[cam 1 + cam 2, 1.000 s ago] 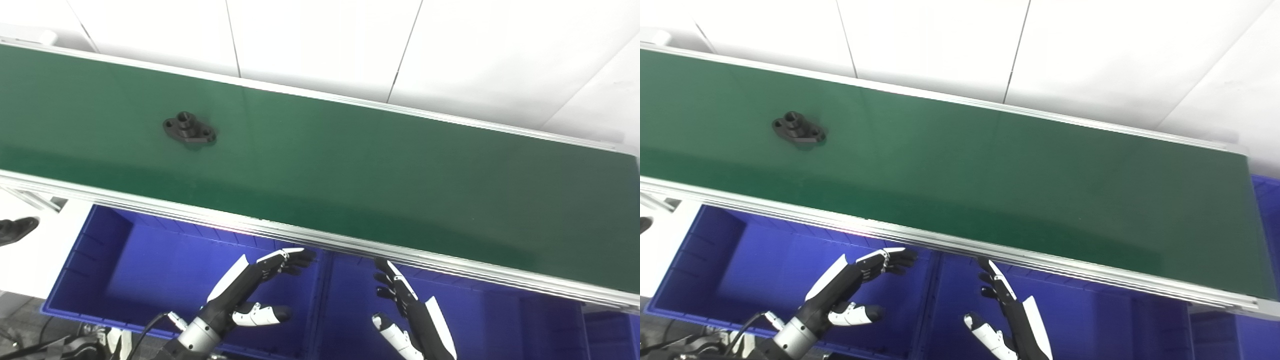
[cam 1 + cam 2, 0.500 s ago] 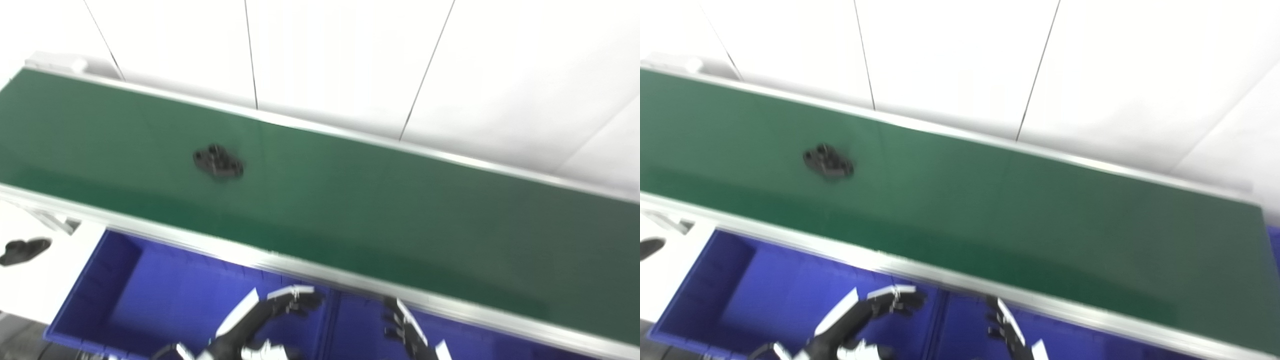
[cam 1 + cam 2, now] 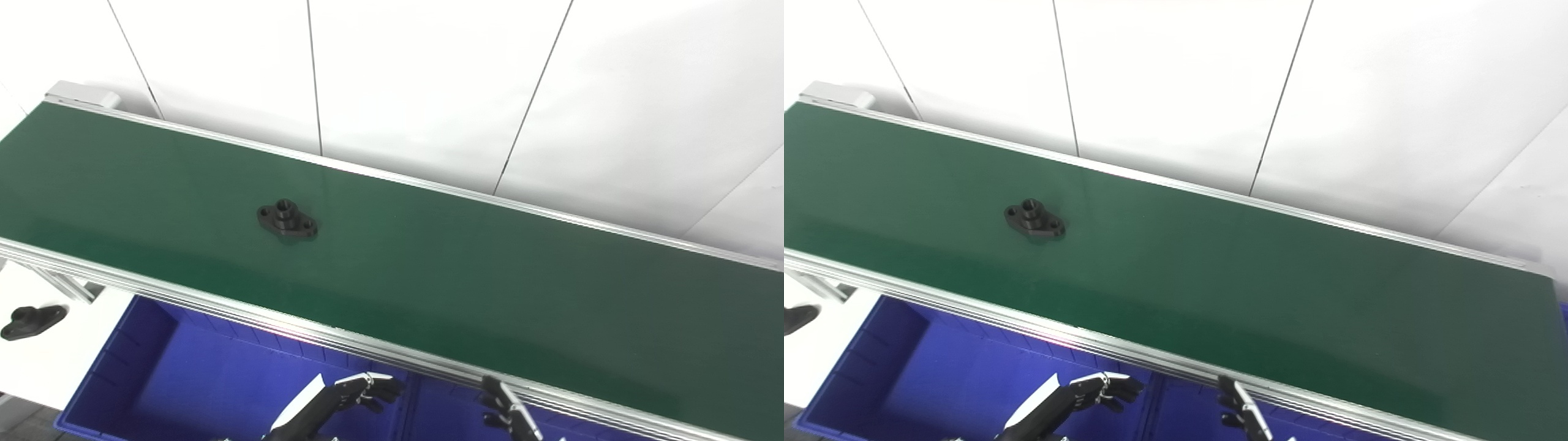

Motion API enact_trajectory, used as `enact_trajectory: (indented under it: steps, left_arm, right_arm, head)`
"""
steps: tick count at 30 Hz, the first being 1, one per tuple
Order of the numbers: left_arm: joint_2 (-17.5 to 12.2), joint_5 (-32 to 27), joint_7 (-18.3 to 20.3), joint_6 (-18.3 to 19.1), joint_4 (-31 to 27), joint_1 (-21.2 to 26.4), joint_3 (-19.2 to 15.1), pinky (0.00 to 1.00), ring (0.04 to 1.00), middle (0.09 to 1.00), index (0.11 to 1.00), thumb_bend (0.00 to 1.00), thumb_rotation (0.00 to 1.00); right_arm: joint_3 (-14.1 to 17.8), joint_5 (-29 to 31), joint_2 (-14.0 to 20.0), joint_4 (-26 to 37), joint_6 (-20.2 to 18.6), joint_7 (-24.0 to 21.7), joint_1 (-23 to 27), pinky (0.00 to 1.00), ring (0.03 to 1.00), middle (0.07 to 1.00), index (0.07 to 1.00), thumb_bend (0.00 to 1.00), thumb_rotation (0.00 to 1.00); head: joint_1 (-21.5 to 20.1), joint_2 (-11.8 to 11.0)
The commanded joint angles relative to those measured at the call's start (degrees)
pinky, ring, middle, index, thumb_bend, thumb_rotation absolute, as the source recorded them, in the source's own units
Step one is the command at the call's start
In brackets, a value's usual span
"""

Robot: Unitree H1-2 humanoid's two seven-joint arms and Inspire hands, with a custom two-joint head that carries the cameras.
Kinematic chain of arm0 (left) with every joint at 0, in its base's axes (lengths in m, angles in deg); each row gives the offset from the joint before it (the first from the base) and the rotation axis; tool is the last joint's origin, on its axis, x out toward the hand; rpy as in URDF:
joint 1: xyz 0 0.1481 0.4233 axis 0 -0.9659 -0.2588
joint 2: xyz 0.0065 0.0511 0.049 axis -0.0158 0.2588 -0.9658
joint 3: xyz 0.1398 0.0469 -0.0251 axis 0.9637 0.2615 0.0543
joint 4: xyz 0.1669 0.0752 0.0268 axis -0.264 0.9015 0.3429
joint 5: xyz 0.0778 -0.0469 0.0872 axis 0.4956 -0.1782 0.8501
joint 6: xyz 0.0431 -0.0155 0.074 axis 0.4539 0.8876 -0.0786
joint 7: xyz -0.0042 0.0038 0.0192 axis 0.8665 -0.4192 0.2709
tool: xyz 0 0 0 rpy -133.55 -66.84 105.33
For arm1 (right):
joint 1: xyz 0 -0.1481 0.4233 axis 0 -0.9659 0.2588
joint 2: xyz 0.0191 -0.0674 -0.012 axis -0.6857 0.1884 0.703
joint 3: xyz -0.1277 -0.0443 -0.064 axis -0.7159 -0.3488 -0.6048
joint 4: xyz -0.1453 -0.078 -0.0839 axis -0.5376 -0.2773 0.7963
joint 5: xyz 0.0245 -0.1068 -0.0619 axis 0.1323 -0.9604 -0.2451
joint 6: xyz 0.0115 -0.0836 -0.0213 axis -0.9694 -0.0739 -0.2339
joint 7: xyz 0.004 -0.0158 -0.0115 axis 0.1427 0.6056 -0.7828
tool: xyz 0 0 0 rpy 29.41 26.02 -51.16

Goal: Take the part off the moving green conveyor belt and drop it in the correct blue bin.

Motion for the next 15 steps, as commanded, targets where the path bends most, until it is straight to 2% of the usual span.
enact_trajectory:
  steps: [1, 5, 9, 15]
  left_arm:
    - [-0.66, 0.04, -0.99, -2.18, -0.66, 0.15, 0.11, 0.68, 0.756, 0.786, 0.761, 0.82, 0.71]
    - [-0.64, 0.12, -1.20, -2.18, -0.23, 0.38, 0.28, 0.69, 0.759, 0.787, 0.761, 0.82, 0.72]
    - [-0.47, 0.30, -1.53, -2.17, 0.09, 0.63, 0.38, 0.69, 0.757, 0.785, 0.760, 0.83, 0.72]
    - [-0.61, 0.25, -1.98, -2.18, 0.70, 1.21, 0.80, 0.68, 0.755, 0.788, 0.759, 0.82, 0.72]
  right_arm:
    - [0.44, 1.01, -0.59, 4.24, 0.84, -0.07, -0.06, 0.69, 0.802, 0.842, 0.855, 0.72, 0.85]
    - [1.88, 0.50, -1.14, 8.85, 0.15, -0.10, 1.22, 0.66, 0.785, 0.815, 0.842, 0.71, 0.86]
    - [3.18, 1.45, -1.50, 12.91, -1.40, -0.79, 3.89, 0.68, 0.774, 0.803, 0.836, 0.70, 0.82]
    - [5.15, 2.33, -0.96, 16.10, -5.46, -2.57, 9.28, 0.72, 0.781, 0.819, 0.843, 0.73, 0.79]
  head:
    - [-0.12, -0.06]
    - [-0.26, -0.35]
    - [-0.17, -0.55]
    - [-0.52, -0.92]
